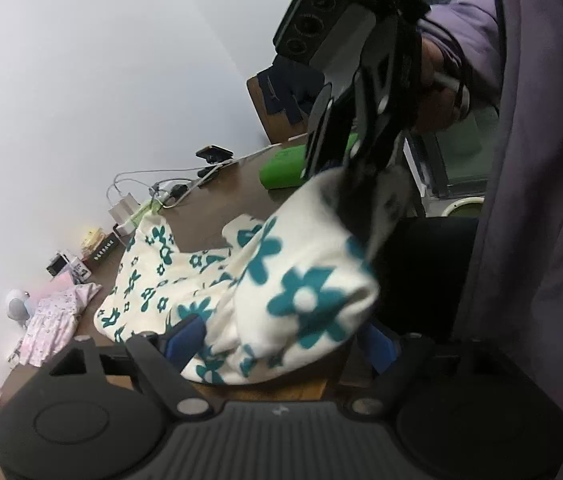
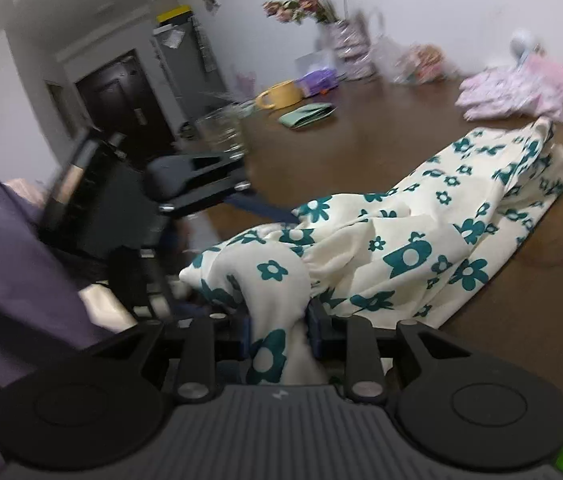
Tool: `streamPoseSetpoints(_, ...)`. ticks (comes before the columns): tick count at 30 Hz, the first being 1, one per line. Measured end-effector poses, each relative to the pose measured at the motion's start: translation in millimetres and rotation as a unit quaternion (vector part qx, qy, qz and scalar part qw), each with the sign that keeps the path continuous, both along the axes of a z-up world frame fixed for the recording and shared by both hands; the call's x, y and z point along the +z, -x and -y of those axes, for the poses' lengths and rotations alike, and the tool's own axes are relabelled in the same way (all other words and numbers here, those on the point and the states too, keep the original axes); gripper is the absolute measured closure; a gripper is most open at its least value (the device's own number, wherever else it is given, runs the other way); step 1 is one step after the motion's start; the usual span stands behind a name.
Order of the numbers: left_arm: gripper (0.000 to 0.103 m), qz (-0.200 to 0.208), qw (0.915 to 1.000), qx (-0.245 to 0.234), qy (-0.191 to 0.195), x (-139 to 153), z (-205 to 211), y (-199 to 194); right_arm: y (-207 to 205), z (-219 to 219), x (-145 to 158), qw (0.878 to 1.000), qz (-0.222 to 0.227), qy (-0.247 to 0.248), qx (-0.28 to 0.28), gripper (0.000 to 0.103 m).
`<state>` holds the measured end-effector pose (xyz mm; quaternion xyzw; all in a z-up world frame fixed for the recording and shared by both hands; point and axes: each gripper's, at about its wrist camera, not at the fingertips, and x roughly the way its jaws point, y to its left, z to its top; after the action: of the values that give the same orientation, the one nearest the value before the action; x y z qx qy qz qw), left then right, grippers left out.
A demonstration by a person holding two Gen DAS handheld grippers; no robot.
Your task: Fold clothes
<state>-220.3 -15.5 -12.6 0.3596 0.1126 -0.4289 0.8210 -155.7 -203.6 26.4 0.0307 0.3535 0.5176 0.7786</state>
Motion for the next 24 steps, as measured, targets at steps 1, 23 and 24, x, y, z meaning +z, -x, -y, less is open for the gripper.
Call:
streamPoseSetpoints(1,0.02,0.0,1.0,-0.008,0.0,-0.5,1.2,0.0,-0.1,0.5,0.5,1.0,-0.011,-0.004,0.008,0.077)
streamPoseSetpoints(23,0.069,-0.366,0.9114,-0.017,0.188,31.5,-42.0,-91.1,80.8,3.3,-10.1,0.955,0.28,0.021,-0.093,0.005)
streamPoseSetpoints(24,0.069,-0.37,0.9106,-0.018,0.183,31.8,-41.6,-90.2,76.7,2.8,-11.5,0.959,0.27,0.004,-0.084,0.015)
